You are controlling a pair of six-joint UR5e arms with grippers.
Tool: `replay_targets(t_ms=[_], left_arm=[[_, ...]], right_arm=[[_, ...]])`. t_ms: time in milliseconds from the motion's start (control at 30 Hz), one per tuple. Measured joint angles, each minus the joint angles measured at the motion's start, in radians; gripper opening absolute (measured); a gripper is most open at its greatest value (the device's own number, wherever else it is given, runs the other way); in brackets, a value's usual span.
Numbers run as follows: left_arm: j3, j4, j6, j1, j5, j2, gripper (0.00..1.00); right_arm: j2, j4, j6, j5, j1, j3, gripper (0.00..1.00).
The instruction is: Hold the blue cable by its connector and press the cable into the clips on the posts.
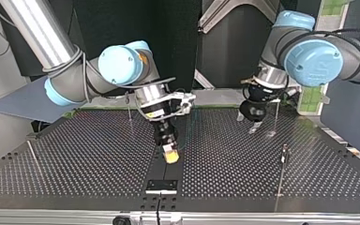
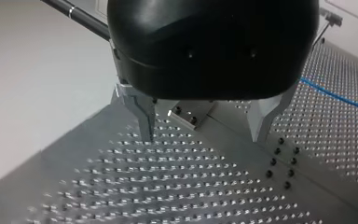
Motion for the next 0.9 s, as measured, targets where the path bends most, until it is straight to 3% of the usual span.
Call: replay_targets(t_ms=[333,900], left_arm=[[0.0,0.004,-0.076,-0.007,0.085,-0.054,1.0],[0.013,0.035,-0.165,-0.003,0.217,-0.12,1.0]], right_arm=[[-0.016,0.006,-0.006,0.0,-0.01,0.056,0.0],[-0.031,0.005,-0.017,-0.029,-0.025,0.082,0.0]])
